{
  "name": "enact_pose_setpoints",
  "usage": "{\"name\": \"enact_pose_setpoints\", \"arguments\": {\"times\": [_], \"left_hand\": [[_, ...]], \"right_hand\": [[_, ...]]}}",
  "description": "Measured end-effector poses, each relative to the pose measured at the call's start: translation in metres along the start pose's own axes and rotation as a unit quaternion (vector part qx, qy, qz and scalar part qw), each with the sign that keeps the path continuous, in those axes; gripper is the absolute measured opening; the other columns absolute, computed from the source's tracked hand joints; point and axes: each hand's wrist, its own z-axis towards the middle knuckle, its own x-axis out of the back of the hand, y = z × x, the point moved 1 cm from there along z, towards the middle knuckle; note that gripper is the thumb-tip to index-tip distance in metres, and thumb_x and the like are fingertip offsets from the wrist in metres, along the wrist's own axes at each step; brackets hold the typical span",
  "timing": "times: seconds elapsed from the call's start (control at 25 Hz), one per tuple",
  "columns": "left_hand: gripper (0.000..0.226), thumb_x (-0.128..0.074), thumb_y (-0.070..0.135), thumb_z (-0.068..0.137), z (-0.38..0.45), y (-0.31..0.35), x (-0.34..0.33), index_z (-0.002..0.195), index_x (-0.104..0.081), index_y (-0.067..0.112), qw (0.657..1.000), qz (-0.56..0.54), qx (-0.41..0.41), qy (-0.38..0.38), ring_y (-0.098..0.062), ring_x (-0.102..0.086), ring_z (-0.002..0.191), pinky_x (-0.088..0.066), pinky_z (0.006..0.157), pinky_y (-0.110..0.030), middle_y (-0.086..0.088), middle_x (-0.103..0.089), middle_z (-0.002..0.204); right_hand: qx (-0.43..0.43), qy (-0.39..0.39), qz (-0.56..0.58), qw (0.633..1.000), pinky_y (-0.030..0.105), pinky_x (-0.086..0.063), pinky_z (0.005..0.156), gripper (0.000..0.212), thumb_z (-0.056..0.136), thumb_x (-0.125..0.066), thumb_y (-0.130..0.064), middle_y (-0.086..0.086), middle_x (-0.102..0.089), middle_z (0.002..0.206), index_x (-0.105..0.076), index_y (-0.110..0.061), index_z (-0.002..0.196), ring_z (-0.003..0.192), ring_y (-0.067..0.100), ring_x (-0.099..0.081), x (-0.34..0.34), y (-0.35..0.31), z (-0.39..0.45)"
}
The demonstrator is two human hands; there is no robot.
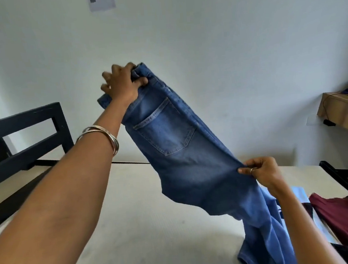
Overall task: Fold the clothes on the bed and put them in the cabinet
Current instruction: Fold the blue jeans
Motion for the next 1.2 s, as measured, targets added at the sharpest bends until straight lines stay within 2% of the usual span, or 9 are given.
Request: {"name": "enact_pose_setpoints", "arguments": {"times": [0.16, 0.32, 0.48, 0.6, 0.64, 0.76, 0.96, 1.04, 1.2], "left_hand": [[0.021, -0.067, 0.032, 0.084, -0.017, -0.055, -0.042, 0.104, -0.061, 0.036, 0.970, -0.201, 0.126, -0.056, -0.032, -0.044, 0.115, -0.041, 0.098, -0.052, -0.004, -0.052, 0.124], [0.030, -0.052, -0.001, 0.091, -0.065, -0.135, -0.060, 0.085, -0.062, 0.026, 0.868, -0.450, 0.204, -0.043, -0.013, -0.061, 0.085, -0.053, 0.074, -0.026, 0.004, -0.066, 0.091], [0.025, -0.048, 0.000, 0.093, -0.186, -0.283, -0.079, 0.094, -0.064, 0.019, 0.767, -0.455, 0.452, 0.024, -0.023, -0.056, 0.093, -0.051, 0.076, -0.029, -0.007, -0.066, 0.101], [0.033, -0.047, 0.012, 0.096, -0.316, -0.380, -0.102, 0.128, -0.055, 0.006, 0.697, -0.262, 0.666, -0.044, -0.023, -0.056, 0.109, -0.049, 0.086, -0.039, -0.019, -0.058, 0.127], [0.038, -0.049, 0.017, 0.097, -0.352, -0.386, -0.109, 0.132, -0.050, 0.003, 0.625, -0.272, 0.730, -0.052, -0.028, -0.056, 0.111, -0.050, 0.080, -0.041, -0.022, -0.056, 0.123], [0.033, -0.062, 0.023, 0.093, -0.421, -0.392, -0.128, 0.116, -0.054, 0.000, 0.535, -0.302, 0.784, -0.085, -0.033, -0.057, 0.095, -0.047, 0.075, -0.044, -0.019, -0.052, 0.105], [0.036, -0.076, 0.012, 0.080, -0.425, -0.379, -0.155, 0.109, -0.056, 0.006, 0.554, -0.305, 0.775, 0.005, -0.032, -0.058, 0.093, -0.052, 0.087, -0.047, -0.014, -0.058, 0.106], [0.037, -0.071, 0.007, 0.084, -0.414, -0.381, -0.157, 0.117, -0.053, 0.006, 0.541, -0.308, 0.783, 0.011, -0.034, -0.056, 0.105, -0.048, 0.094, -0.052, -0.013, -0.055, 0.108], [0.039, -0.062, 0.006, 0.090, -0.401, -0.393, -0.160, 0.127, -0.052, 0.006, 0.584, -0.283, 0.760, 0.021, -0.032, -0.052, 0.117, -0.046, 0.094, -0.047, -0.011, -0.056, 0.125]], "right_hand": [[0.061, 0.178, -0.054, 0.981, 0.029, -0.043, 0.072, 0.018, 0.075, -0.077, -0.001, 0.002, -0.069, 0.076, -0.069, -0.015, 0.084, 0.078, 0.028, -0.064, -0.031, 0.004, -0.005], [0.212, 0.200, -0.124, 0.949, 0.033, -0.038, 0.073, 0.036, 0.077, -0.055, 0.000, 0.006, -0.057, 0.083, -0.063, -0.008, 0.112, 0.079, 0.026, -0.052, -0.090, 0.032, -0.042], [0.276, -0.066, -0.261, 0.923, 0.035, -0.039, 0.062, 0.046, 0.064, -0.060, -0.005, 0.001, -0.048, 0.084, -0.054, -0.021, 0.107, 0.071, 0.025, -0.051, -0.211, 0.116, -0.120], [0.238, -0.308, -0.396, 0.832, 0.032, -0.045, 0.057, 0.076, 0.040, -0.088, -0.037, -0.009, -0.048, 0.094, -0.054, -0.033, 0.108, 0.077, 0.019, -0.056, -0.282, 0.180, -0.175], [0.206, -0.354, -0.431, 0.804, 0.034, -0.046, 0.061, 0.082, 0.037, -0.090, -0.045, -0.009, -0.052, 0.100, -0.056, -0.034, 0.110, 0.085, 0.019, -0.054, -0.290, 0.189, -0.188], [0.132, -0.349, -0.444, 0.815, 0.036, -0.044, 0.059, 0.078, 0.029, -0.095, -0.029, -0.003, -0.054, 0.096, -0.063, -0.029, 0.099, 0.084, 0.023, -0.049, -0.308, 0.204, -0.207], [-0.162, -0.189, -0.339, 0.907, 0.041, -0.046, 0.067, 0.031, 0.085, -0.073, -0.033, 0.016, -0.065, 0.083, -0.060, -0.005, 0.083, 0.083, 0.039, -0.062, -0.290, 0.202, -0.206], [-0.358, -0.112, -0.186, 0.908, 0.037, -0.046, 0.068, 0.051, 0.092, -0.061, -0.049, 0.013, -0.068, 0.072, -0.063, -0.001, 0.077, 0.076, 0.035, -0.066, -0.283, 0.200, -0.197], [-0.472, 0.015, 0.136, 0.871, 0.044, -0.060, 0.068, 0.047, 0.082, -0.077, -0.041, 0.013, -0.064, 0.085, -0.057, -0.002, 0.101, 0.071, 0.030, -0.065, -0.287, 0.209, -0.183]]}}
